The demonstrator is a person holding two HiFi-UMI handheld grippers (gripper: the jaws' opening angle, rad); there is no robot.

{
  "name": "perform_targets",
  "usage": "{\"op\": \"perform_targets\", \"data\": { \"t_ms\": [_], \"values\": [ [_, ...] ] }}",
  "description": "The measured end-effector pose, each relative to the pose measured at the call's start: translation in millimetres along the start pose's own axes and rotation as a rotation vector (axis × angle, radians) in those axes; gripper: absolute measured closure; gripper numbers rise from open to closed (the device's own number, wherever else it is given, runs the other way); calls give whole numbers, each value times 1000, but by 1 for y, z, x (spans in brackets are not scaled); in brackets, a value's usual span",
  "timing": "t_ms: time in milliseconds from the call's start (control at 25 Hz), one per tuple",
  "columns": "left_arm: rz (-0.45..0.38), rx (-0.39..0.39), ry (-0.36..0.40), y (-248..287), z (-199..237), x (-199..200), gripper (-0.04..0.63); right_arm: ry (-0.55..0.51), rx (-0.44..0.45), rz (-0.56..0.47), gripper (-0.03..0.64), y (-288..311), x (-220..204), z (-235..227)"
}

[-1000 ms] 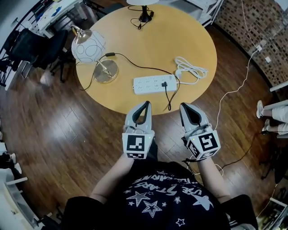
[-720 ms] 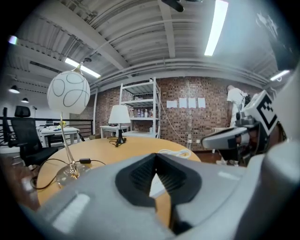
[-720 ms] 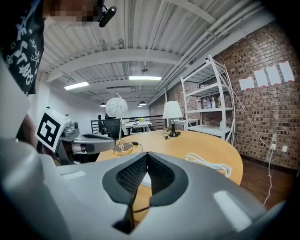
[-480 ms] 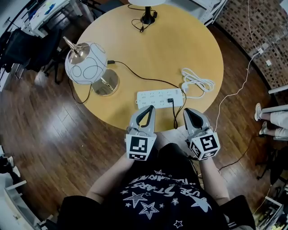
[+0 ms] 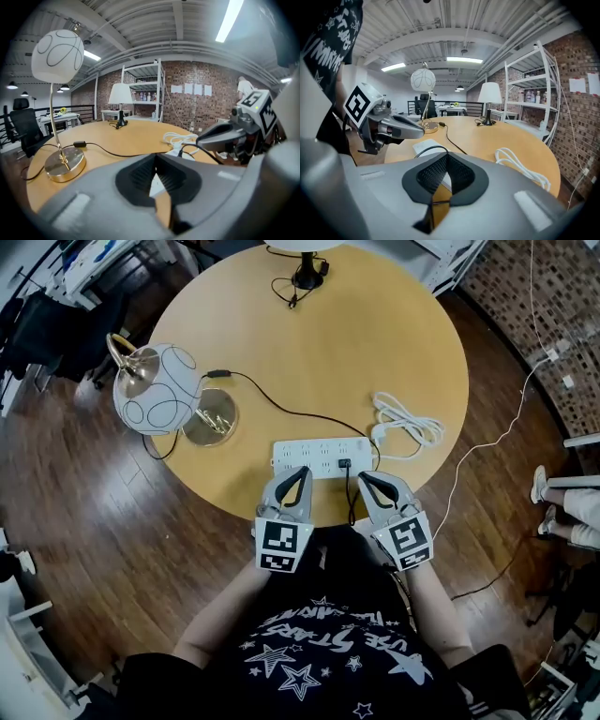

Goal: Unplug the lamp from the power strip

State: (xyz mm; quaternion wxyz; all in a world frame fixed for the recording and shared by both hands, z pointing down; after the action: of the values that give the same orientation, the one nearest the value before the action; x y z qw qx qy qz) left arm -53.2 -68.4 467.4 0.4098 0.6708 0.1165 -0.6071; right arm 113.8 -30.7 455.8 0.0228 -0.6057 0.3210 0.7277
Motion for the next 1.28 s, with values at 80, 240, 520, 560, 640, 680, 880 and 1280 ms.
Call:
{"op": "perform_targets", "data": {
  "t_ms": [80, 240, 520, 560, 640, 680, 880, 1280],
  "values": [
    [48, -11, 6, 8, -5, -5, 591, -36, 41, 23, 607, 6, -4, -3],
    [123, -15, 4, 22, -10, -12, 591, -66, 125, 54, 554, 18, -10, -8],
    [233, -4, 9, 40, -17, -15, 591, -117, 218, 102, 491, 30, -10, -12],
    [248, -3, 14, 42, -17, -16, 591, -120, 220, 103, 488, 33, -11, -13],
    [285, -2, 16, 46, -17, -19, 591, -131, 227, 113, 485, 38, -13, -13],
    [305, -4, 13, 48, -16, -20, 591, -137, 232, 120, 485, 40, -14, -13],
    [380, -22, 0, 53, -16, -24, 591, -188, 265, 143, 485, 47, -12, -10],
    [447, -37, 5, 61, -12, -18, 591, -257, 316, 217, 489, 64, -13, -9]
  ]
}}
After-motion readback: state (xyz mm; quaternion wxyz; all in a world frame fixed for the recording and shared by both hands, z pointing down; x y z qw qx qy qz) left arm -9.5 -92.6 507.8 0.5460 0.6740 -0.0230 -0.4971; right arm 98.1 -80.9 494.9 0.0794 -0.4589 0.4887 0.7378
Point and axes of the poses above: the fingertips, and each gripper's own axes: y forward along the fingers, z to its left, x out of its top, the point moved 7 cm from there along -y, backward along the fingers, and after that the axes turned 3 degrees about -x, right-handed, at the moved point
